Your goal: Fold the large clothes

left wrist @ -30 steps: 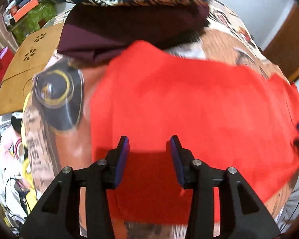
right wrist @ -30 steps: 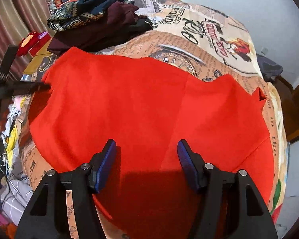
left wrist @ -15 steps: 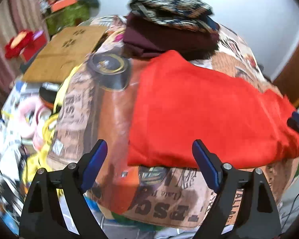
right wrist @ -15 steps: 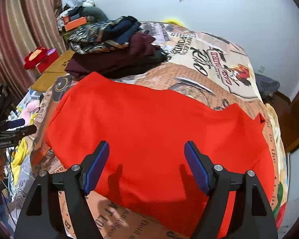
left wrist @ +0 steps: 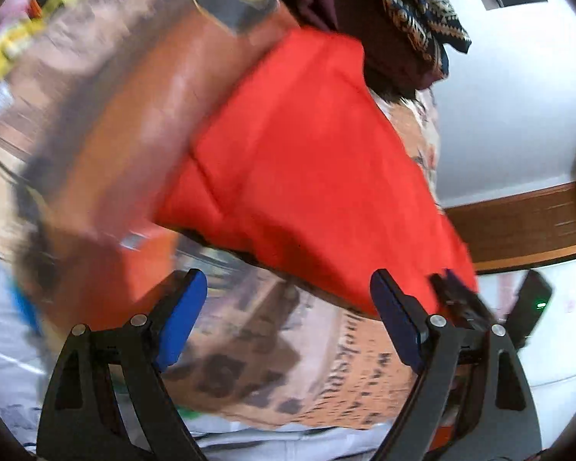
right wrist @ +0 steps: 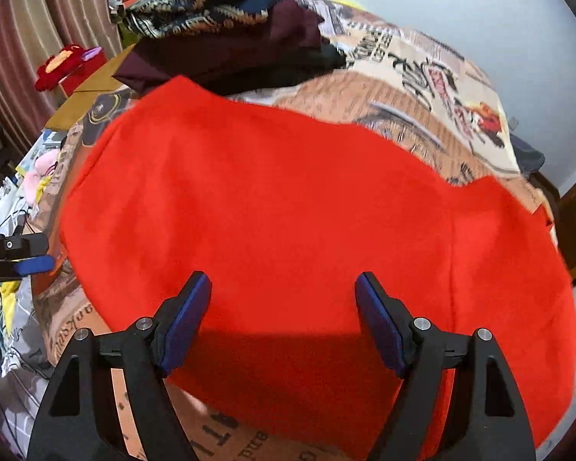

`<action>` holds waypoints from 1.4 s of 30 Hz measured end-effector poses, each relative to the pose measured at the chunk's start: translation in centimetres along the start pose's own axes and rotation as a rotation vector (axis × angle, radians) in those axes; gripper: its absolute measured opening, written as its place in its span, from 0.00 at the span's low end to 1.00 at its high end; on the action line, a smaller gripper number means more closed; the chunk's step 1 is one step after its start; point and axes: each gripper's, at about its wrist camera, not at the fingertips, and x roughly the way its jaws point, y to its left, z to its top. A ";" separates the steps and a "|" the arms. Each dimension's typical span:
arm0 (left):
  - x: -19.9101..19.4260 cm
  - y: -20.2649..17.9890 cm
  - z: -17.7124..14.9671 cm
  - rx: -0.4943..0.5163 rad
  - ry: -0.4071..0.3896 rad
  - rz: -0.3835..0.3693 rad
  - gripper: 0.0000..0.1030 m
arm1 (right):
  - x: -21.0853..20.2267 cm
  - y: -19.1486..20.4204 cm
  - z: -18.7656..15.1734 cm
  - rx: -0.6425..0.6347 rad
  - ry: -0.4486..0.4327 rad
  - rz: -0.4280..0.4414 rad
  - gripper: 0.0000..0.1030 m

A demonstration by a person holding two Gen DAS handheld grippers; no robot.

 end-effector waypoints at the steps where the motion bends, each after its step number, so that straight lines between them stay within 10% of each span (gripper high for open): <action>1: 0.5 -0.1 0.0 -0.011 0.012 -0.012 0.84 | 0.0 -0.1 -0.1 0.009 -0.002 0.007 0.75; 15: 5.4 -0.6 3.0 -0.224 -0.159 -0.100 0.84 | 0.0 -1.3 -0.8 0.040 -0.045 0.065 0.82; 21: 7.1 -2.0 3.5 -0.235 -0.183 -0.065 0.43 | -0.1 -1.6 -0.6 0.044 -0.036 0.070 0.82; 23: 7.2 -2.8 4.1 -0.204 -0.195 -0.035 0.20 | -0.4 -1.8 -0.5 0.053 -0.031 0.069 0.82; 27: 4.9 -5.7 4.7 -0.092 -0.277 0.054 0.09 | -1.1 -2.0 -0.1 0.062 -0.034 0.034 0.82; 34: -1.1 -11.8 3.9 0.178 -0.444 0.124 0.03 | -1.5 0.5 0.8 -0.008 -0.029 0.050 0.82; 42: -7.2 -14.8 2.7 0.274 -0.577 0.137 0.03 | 0.9 3.8 1.1 -0.003 0.044 0.289 0.82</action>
